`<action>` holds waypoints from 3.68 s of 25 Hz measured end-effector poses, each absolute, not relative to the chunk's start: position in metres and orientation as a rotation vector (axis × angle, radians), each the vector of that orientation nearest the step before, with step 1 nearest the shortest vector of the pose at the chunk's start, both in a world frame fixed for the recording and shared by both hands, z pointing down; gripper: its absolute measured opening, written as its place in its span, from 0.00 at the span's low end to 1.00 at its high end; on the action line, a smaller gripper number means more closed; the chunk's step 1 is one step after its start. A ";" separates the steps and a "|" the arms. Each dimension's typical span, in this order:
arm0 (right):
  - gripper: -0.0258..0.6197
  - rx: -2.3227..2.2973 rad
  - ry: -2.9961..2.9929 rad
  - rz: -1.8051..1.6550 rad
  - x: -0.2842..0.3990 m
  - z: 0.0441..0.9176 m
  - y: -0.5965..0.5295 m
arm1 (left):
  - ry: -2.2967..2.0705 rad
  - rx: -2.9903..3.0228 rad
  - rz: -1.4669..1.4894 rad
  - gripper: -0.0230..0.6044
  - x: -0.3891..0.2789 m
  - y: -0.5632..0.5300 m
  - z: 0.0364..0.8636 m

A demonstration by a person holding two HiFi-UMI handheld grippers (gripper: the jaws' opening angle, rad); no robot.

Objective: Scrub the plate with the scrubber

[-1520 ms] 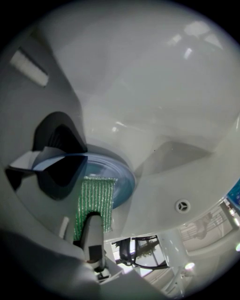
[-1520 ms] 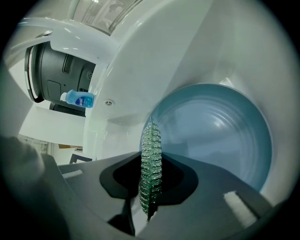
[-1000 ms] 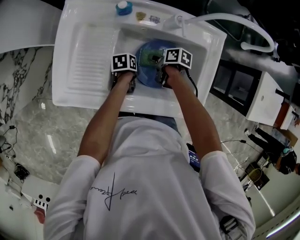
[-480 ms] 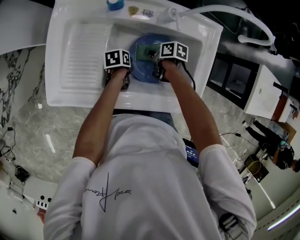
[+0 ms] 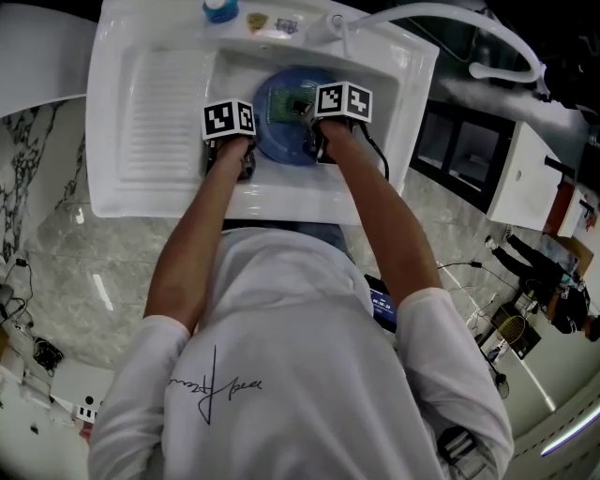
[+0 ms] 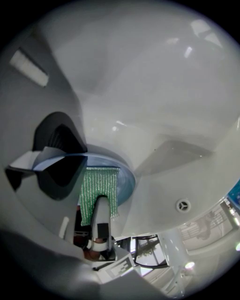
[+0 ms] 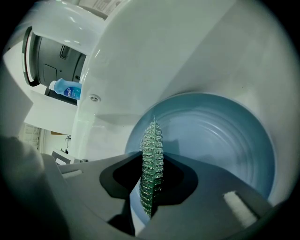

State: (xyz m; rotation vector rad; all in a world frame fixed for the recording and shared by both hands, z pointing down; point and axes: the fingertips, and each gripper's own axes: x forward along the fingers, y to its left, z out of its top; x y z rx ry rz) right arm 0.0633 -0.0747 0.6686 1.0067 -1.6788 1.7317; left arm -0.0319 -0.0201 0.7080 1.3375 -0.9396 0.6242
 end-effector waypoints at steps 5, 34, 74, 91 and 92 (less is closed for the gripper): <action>0.14 1.026 -1.669 1.715 0.072 0.666 -0.076 | -0.934 1.343 0.623 0.15 -0.031 -0.020 0.707; 0.14 1.227 -1.557 1.576 0.142 0.655 -0.080 | -0.922 1.349 0.611 0.15 -0.031 -0.021 0.707; 0.14 1.380 -1.595 1.522 0.162 0.604 -0.067 | -0.921 1.350 0.612 0.15 -0.030 -0.020 0.707; 0.14 1.060 -1.704 1.645 0.062 0.631 -0.022 | -0.913 1.370 0.649 0.15 -0.032 -0.019 0.707; 0.14 1.049 -1.706 1.656 0.058 0.632 -0.021 | -0.914 1.371 0.649 0.15 -0.032 -0.020 0.707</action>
